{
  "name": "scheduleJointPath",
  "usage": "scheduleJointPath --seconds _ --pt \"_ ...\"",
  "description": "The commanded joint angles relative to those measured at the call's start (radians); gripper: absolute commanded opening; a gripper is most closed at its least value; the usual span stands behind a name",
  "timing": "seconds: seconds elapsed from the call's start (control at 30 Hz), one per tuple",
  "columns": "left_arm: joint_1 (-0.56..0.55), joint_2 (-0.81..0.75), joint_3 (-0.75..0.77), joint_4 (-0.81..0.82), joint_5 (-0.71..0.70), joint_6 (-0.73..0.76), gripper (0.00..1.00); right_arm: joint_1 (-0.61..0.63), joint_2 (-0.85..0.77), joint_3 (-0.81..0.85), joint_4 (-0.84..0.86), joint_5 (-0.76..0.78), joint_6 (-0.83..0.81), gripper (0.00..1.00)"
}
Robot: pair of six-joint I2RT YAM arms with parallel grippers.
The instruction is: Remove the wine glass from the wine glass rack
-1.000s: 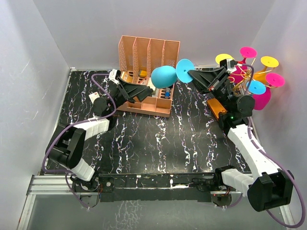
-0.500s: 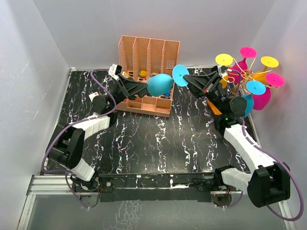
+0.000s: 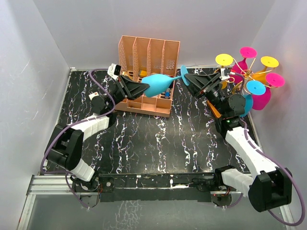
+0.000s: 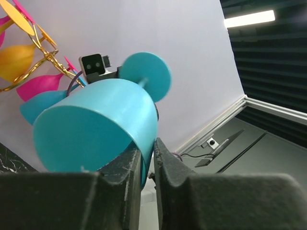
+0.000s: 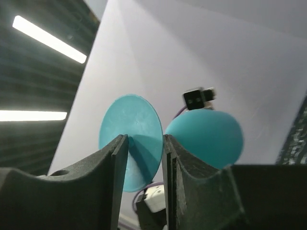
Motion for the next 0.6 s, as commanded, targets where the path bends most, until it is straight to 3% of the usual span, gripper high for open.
scheduleJointPath --seconds 0.0,0.07,0.17,0.33,0.43,0.5,0.57 --pt "-0.004 -0.067 -0.015 0.199 -0.001 0.009 0.07 0.003 -0.095 -0.024 -0.307 0.109 -0.31 0.43" --pt "0.002 -0.075 -0.033 0.175 0.011 0.022 0.01 0.003 -0.135 -0.042 -0.429 0.165 -0.444 0.51" --pt "0.023 -0.111 -0.091 0.084 0.043 0.067 0.0 0.002 -0.202 -0.073 -0.575 0.246 -0.64 0.67" --pt "0.078 -0.287 -0.214 -0.288 0.087 0.248 0.0 0.002 -0.294 -0.117 -0.699 0.301 -0.926 0.83" --pt "0.091 -0.489 -0.212 -0.817 0.033 0.509 0.0 0.002 -0.32 -0.125 -0.77 0.317 -1.053 0.87" --pt "0.09 -0.599 -0.127 -1.327 -0.118 0.743 0.0 0.001 -0.324 -0.128 -0.796 0.307 -1.115 0.88" --pt "0.091 -0.673 -0.042 -1.694 -0.287 0.882 0.0 0.003 -0.317 -0.126 -0.808 0.274 -1.172 0.89"
